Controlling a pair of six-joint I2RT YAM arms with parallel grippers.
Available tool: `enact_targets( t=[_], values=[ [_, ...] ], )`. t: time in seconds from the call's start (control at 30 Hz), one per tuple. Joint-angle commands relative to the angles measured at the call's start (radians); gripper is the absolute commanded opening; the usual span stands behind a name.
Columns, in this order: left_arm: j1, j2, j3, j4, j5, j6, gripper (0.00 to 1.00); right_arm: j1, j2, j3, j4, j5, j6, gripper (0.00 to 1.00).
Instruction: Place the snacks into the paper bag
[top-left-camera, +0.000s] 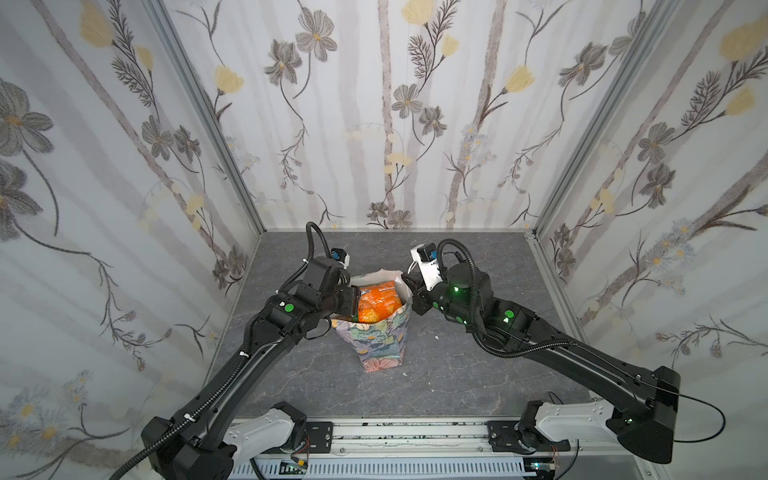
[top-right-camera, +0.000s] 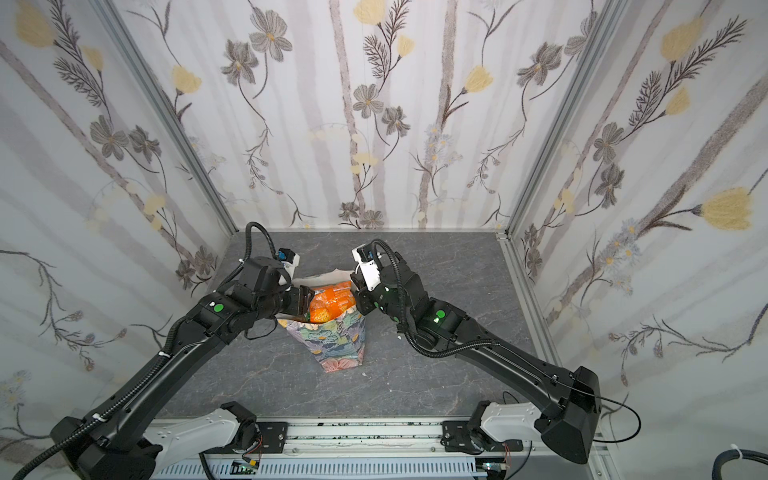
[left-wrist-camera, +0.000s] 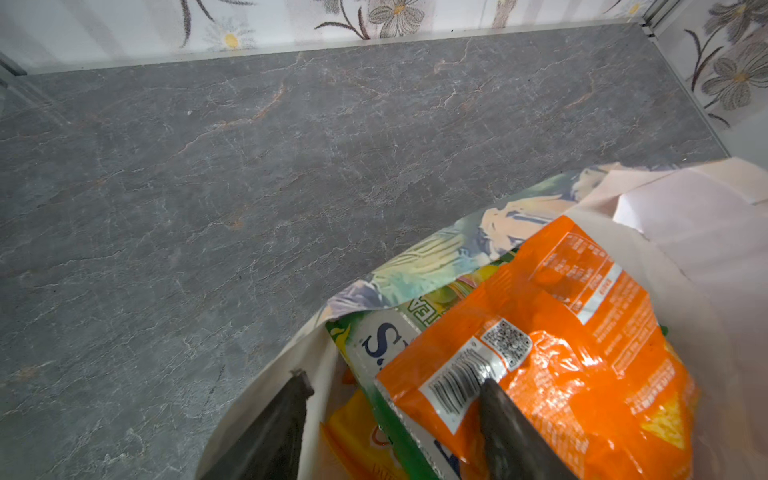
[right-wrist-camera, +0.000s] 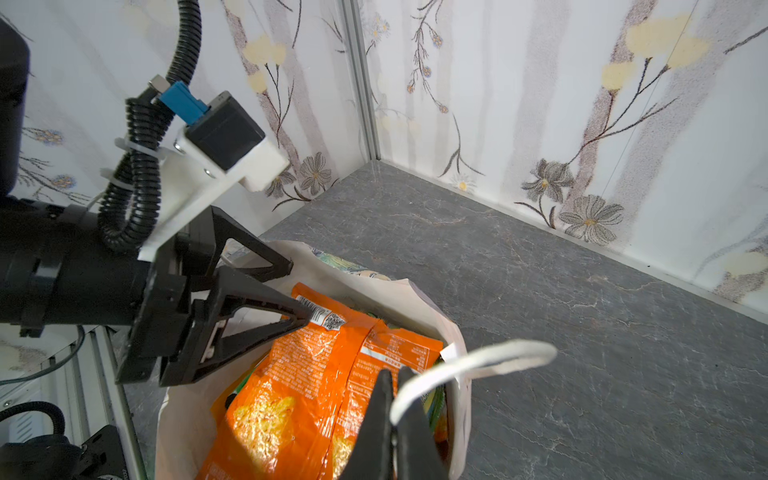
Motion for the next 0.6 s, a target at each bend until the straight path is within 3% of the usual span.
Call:
enact_targets(
  t=[0.0, 0.2, 0.3, 0.43, 0.57],
  values=[
    [-0.001, -0.006, 0.037, -0.013, 0.007, 0.005, 0.64, 0.001, -0.010, 0.001, 0.082, 0.000, 0.006, 0.00],
    [-0.012, -0.041, 0.126, 0.008, 0.156, 0.024, 0.61, 0.000, -0.002, 0.001, 0.088, -0.011, 0.010, 0.00],
    [-0.042, -0.021, 0.194, -0.013, 0.184, 0.021, 0.52, 0.001, 0.001, 0.001, 0.090, -0.011, 0.013, 0.00],
    [-0.103, 0.011, 0.194, -0.023, 0.171, 0.016, 0.50, 0.001, 0.006, 0.001, 0.091, -0.009, 0.012, 0.00],
    [-0.125, 0.029, 0.148, 0.018, 0.208, 0.016, 0.33, 0.001, 0.012, 0.002, 0.093, -0.011, 0.012, 0.00]
  ],
)
